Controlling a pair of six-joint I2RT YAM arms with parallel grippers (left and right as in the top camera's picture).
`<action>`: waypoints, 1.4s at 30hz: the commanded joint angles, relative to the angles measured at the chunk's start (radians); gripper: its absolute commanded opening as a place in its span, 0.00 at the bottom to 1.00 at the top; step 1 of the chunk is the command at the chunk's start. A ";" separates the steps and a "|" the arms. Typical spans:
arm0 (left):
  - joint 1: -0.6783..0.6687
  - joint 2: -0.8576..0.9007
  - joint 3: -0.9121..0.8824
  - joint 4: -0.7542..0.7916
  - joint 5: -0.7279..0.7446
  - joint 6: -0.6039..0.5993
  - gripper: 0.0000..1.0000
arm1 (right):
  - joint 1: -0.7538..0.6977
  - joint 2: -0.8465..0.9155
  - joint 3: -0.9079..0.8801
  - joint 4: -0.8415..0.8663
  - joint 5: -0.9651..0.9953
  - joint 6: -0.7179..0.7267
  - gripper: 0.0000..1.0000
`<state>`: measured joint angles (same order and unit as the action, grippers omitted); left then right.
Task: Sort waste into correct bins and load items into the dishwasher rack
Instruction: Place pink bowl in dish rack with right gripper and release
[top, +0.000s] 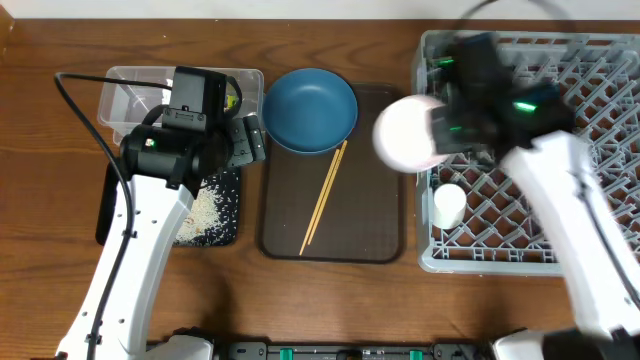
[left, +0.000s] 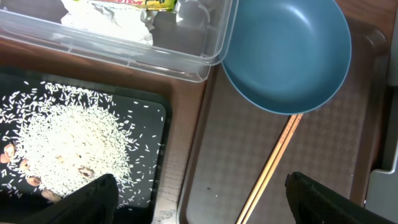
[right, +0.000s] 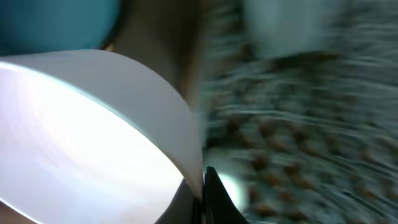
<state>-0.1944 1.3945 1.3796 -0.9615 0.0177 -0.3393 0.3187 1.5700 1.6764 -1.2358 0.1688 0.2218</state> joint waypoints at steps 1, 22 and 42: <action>0.003 0.003 0.005 0.001 -0.019 0.013 0.89 | -0.079 -0.035 0.005 -0.008 0.289 0.138 0.01; 0.003 0.003 0.005 0.001 -0.019 0.013 0.89 | -0.175 0.200 0.003 -0.063 0.730 0.164 0.01; 0.003 0.003 0.005 0.001 -0.019 0.013 0.89 | -0.014 0.342 0.003 -0.020 1.128 0.111 0.01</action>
<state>-0.1944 1.3945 1.3796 -0.9615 0.0154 -0.3393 0.3054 1.8755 1.6764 -1.2617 1.2346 0.3717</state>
